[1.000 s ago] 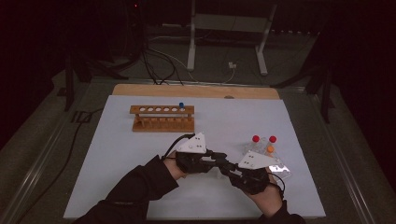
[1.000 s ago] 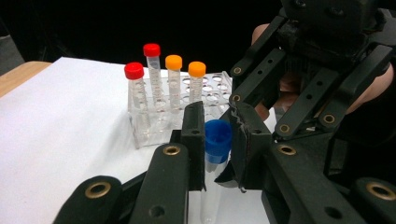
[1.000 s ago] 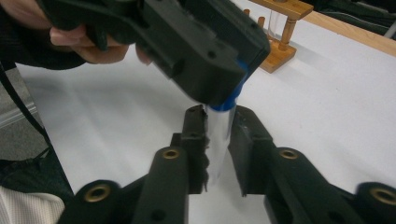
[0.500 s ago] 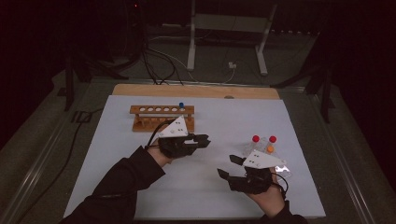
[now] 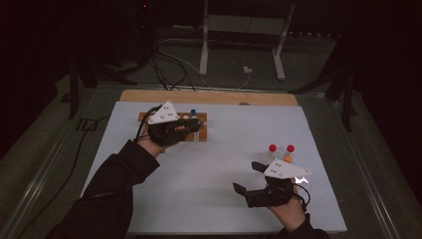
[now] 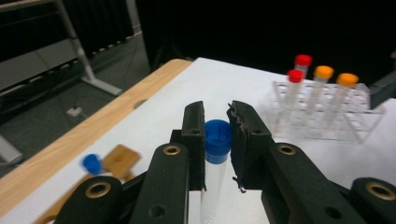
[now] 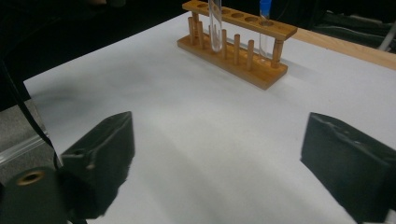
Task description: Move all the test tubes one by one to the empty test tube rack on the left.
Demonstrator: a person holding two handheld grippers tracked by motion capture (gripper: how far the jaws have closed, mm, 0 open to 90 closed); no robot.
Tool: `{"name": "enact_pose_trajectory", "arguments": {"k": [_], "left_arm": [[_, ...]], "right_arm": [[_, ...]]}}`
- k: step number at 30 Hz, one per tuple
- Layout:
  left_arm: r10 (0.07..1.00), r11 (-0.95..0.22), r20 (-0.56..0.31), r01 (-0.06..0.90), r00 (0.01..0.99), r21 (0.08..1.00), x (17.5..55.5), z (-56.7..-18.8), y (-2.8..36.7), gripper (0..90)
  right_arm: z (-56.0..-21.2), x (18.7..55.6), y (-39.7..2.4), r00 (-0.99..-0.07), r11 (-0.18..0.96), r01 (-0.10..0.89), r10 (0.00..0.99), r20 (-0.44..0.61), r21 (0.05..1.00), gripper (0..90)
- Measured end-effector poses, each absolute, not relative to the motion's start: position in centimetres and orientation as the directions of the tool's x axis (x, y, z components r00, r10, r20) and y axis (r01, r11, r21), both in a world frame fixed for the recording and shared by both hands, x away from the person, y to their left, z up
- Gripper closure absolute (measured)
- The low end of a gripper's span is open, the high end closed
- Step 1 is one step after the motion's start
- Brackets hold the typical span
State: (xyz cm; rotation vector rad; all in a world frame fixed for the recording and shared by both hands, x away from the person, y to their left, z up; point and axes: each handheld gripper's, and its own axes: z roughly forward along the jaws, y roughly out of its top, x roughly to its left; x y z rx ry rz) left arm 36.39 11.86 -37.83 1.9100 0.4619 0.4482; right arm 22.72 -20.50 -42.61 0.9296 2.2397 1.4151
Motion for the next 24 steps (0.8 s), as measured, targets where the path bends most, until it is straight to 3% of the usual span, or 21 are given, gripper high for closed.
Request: {"name": "enact_pose_trajectory", "arguments": {"k": [6,24], "left_arm": [[0.565,-0.338,0.095,0.124,0.82,0.933,38.3,-37.5,12.8,77.8],[0.687,-0.285,0.087,0.157,0.721,0.946,43.1,-38.0,14.1,77.8]], "right_arm": [[-42.5,22.7,-20.7,-0.736,0.281,0.345,0.673,0.073,0.895,0.0],[-42.5,22.5,-20.6,-0.753,0.289,0.335,0.654,0.071,0.896,0.0]]}}
